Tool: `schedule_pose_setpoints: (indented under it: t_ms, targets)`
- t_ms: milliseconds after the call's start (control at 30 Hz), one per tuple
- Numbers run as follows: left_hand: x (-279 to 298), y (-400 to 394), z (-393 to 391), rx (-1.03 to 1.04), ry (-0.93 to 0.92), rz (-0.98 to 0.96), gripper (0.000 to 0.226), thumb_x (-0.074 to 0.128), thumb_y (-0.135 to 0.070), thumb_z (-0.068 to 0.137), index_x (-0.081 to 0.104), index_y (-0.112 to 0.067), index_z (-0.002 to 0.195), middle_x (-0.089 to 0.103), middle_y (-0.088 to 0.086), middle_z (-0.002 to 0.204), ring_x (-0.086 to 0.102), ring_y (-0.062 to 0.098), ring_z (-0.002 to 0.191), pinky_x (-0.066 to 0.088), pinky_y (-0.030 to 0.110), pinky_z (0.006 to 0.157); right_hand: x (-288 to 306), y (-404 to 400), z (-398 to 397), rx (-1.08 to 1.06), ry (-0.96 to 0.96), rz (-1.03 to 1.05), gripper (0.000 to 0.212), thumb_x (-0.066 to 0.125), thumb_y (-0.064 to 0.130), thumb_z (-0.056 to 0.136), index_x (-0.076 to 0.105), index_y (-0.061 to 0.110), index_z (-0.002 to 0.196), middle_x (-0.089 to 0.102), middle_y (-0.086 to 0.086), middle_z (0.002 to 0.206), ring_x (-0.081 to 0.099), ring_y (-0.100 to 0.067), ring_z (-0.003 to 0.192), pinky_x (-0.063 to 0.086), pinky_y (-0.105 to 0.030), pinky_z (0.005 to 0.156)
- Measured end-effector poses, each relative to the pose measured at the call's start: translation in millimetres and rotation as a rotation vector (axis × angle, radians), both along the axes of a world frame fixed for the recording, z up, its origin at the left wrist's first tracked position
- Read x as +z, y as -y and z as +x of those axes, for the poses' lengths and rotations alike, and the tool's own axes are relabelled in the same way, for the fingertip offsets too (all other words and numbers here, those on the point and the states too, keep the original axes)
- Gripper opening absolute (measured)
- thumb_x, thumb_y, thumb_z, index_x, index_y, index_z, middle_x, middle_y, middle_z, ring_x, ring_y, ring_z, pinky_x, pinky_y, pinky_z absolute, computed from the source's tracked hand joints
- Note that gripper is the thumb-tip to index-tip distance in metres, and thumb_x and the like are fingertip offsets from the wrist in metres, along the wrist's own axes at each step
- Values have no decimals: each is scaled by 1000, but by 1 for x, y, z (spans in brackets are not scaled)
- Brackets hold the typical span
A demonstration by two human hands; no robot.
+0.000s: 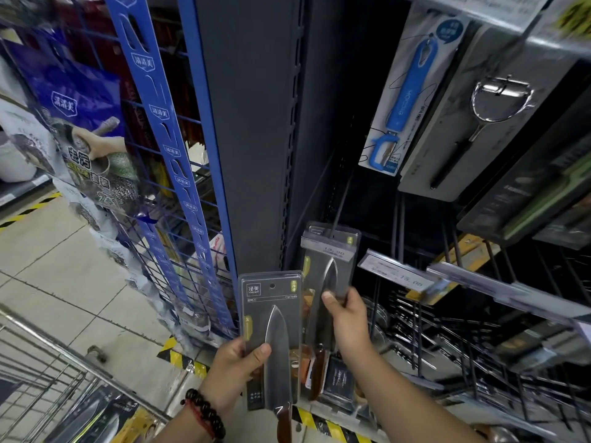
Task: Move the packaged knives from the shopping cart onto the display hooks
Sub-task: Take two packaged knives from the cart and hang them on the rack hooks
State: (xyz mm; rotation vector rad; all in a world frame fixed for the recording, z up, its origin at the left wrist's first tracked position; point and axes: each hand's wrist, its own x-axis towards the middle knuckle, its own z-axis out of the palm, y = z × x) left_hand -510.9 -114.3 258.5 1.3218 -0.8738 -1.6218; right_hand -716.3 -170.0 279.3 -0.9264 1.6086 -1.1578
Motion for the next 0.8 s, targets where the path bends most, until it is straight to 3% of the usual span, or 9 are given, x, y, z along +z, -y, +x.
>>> schedule_pose_setpoints:
  t_ms: [100,267,400,500,567,600,667,733,800]
  targets:
    - [0,0,1,0,1,14,20,72,-17,82,69,1,89,61,8,70,52,21,67,42,32,65,-1,25,-3,16,40,16,7,61,19,94,58,17,100,69,-8,104,65,-28,103,49,-49,98]
    - [8,3,2,-54,54,-44,61,82,-48,59,71,-2,97,72,20,94,66,30,86,50,44,83,17,65,-7,-33,56,114,8,55,21,98,53,19,106,60,2,109,56,-23,110,39,-31,88]
    - [13,4,-3,-134,97,-49,41,80,-33,74,70,-3,99,72,19,101,68,32,96,53,45,88,19,85,-16,-80,50,239,42,57,29,96,49,7,132,58,-13,125,53,-31,119,41,-32,88]
    - [16,4,-8,-172,133,-60,25,74,-23,81,70,-3,97,72,16,97,67,25,90,54,39,83,15,82,-21,-83,-37,200,40,58,27,96,54,5,129,61,-11,120,57,-30,116,44,-33,94]
    - [15,4,-11,-184,149,-56,13,70,-17,85,69,-6,91,72,0,80,67,13,79,54,28,73,18,61,-19,-65,-76,110,40,59,23,96,52,3,129,58,-7,117,56,-23,108,41,-32,91]
    - [18,5,-13,-186,149,-54,6,68,-15,86,67,-10,85,69,-9,69,63,5,70,51,21,66,19,43,-18,-40,-62,82,39,58,25,96,50,8,130,57,-5,119,54,-21,106,40,-33,92]
    - [22,7,-18,-185,156,-64,15,66,-12,88,61,-17,75,60,-17,54,55,-3,56,43,13,57,13,1,-15,50,70,76,36,57,43,93,56,20,120,62,-4,121,58,-24,106,45,-44,95]
    - [24,10,-21,-204,154,-57,17,64,-11,89,59,-18,74,59,-18,53,54,-6,54,42,12,55,14,-35,-11,198,198,57,45,54,57,85,66,24,113,67,-10,117,63,-29,106,49,-48,94]
    - [26,13,-23,-232,145,-50,7,66,-16,89,63,-14,82,67,-13,65,62,0,65,48,18,63,22,-54,-6,278,208,27,48,60,56,83,65,24,119,67,-6,121,62,-25,114,48,-46,99]
